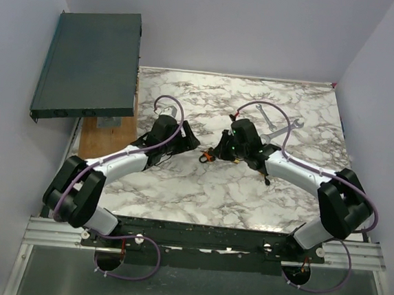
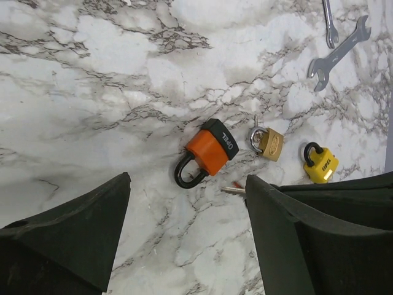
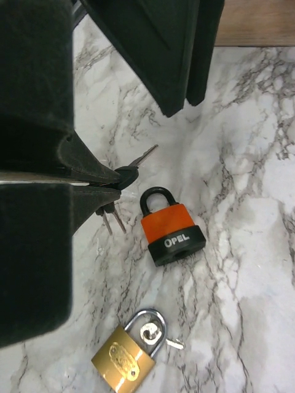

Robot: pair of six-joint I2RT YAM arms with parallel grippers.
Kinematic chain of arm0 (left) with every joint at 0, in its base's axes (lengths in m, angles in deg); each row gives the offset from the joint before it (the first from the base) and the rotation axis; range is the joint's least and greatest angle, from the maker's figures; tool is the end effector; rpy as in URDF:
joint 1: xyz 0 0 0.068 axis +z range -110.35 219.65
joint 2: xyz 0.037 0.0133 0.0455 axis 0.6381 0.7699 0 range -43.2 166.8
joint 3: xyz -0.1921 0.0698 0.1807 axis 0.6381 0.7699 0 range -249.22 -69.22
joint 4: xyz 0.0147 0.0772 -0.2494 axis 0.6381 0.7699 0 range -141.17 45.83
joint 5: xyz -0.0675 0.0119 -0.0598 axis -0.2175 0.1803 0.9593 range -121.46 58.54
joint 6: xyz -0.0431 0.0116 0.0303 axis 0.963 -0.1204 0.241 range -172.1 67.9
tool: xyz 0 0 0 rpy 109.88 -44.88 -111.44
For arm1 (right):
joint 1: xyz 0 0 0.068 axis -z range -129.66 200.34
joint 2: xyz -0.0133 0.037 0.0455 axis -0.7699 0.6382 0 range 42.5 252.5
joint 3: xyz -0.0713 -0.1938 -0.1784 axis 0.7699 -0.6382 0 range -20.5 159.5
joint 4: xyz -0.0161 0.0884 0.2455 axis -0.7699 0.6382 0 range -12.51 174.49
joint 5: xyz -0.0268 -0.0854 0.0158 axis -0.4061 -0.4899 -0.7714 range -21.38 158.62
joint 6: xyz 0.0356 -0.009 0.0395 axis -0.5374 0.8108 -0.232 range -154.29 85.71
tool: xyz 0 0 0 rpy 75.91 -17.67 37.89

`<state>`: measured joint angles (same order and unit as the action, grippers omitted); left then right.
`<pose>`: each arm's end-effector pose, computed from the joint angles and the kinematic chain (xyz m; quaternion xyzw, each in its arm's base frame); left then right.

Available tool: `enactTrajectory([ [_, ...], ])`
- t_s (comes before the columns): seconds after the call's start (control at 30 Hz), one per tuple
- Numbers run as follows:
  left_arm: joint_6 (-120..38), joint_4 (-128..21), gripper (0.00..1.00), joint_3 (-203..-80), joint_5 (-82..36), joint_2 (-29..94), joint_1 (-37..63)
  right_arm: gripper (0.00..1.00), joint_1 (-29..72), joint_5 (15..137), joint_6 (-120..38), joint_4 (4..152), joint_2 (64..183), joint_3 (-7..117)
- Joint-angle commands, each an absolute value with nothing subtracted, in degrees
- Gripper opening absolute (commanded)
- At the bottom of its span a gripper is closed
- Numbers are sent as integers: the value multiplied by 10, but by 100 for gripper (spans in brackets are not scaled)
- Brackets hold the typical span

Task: Lock with the key
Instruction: Place the key at the center of the board.

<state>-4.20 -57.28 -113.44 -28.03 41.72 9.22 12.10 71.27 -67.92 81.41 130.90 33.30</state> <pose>0.2677 -0.1598 0.2000 -0.1206 0.8768 -0.3140 0.3436 0.2613 0.2080 0.2195 -0.0463 0.8994 0.2716 0.3393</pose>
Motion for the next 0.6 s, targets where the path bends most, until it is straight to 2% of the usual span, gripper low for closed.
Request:
enactTrajectory([
  [0.0,-61,-549,75,-1113,-329,373,96,1,105,706,-680,806,1330,352],
  [0.47,-67,-535,80,-1089,-292,288,96,1,100,696,-682,818,1396,394],
  [0.5,-69,-531,80,-1089,-292,280,96,3,101,698,-681,820,1400,397],
  [0.57,-73,-522,81,-1089,-292,267,97,17,101,705,-681,820,1400,398],
])
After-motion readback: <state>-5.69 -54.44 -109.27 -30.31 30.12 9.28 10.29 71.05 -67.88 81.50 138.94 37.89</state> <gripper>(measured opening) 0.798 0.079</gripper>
